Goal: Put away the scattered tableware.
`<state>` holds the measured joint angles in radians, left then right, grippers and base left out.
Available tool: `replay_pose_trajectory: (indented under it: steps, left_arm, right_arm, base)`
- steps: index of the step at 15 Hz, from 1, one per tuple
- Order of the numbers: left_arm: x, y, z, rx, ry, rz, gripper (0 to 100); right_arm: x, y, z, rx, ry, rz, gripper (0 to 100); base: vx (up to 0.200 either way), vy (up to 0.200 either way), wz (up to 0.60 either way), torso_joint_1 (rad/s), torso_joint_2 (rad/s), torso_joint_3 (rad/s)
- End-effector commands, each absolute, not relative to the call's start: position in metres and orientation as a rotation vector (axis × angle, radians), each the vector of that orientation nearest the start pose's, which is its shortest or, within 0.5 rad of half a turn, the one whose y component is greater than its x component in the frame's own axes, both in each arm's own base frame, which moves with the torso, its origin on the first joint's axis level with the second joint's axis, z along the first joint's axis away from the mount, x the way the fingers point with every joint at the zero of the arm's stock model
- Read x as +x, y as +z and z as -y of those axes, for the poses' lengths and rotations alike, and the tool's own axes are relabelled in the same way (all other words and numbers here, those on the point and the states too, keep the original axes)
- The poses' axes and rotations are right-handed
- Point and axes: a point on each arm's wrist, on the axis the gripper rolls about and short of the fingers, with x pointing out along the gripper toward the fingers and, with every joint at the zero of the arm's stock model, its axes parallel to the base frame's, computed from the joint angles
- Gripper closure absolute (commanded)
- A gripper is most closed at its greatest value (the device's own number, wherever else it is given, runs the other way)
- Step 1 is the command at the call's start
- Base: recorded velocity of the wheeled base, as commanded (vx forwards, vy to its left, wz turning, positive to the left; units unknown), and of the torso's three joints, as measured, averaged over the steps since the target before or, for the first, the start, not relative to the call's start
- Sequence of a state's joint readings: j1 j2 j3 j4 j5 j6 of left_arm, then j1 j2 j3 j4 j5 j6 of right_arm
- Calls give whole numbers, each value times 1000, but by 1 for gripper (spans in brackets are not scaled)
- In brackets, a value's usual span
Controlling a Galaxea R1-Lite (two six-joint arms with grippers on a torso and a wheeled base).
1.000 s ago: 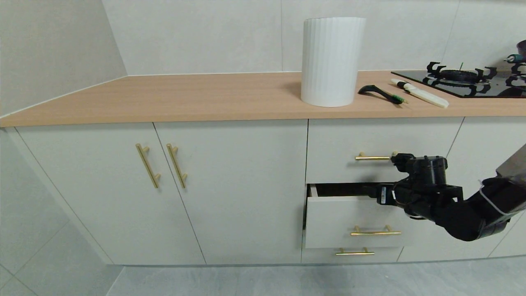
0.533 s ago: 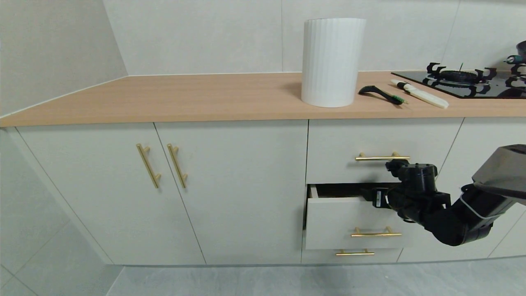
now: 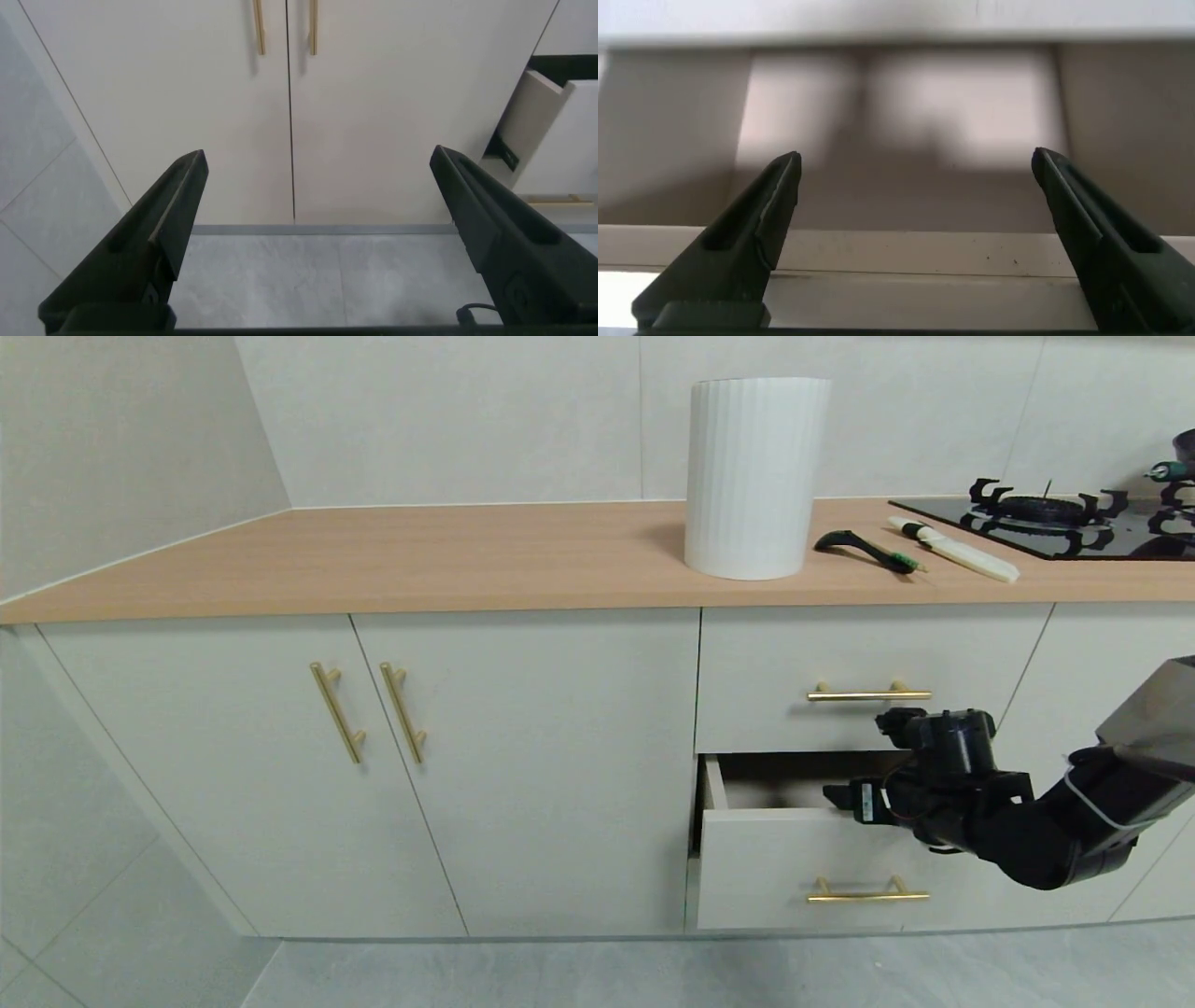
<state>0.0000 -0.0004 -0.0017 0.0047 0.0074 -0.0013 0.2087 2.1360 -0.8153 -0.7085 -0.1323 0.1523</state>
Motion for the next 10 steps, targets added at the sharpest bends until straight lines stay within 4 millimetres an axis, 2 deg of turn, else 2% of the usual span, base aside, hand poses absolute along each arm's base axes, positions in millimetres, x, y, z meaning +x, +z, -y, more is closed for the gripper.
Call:
replay_pose_trajectory:
  steps: [1, 10]
  left_arm:
    - [-23, 75, 0, -2, 8, -3, 0]
    - [-23, 75, 0, -2, 8, -3, 0]
  right_arm:
    - [347, 64, -68, 49, 30, -600, 0]
    - [315, 86, -63, -46, 118, -792, 0]
  base:
    - [0, 0, 0, 0, 0, 0]
    - [0, 0, 0, 0, 0, 0]
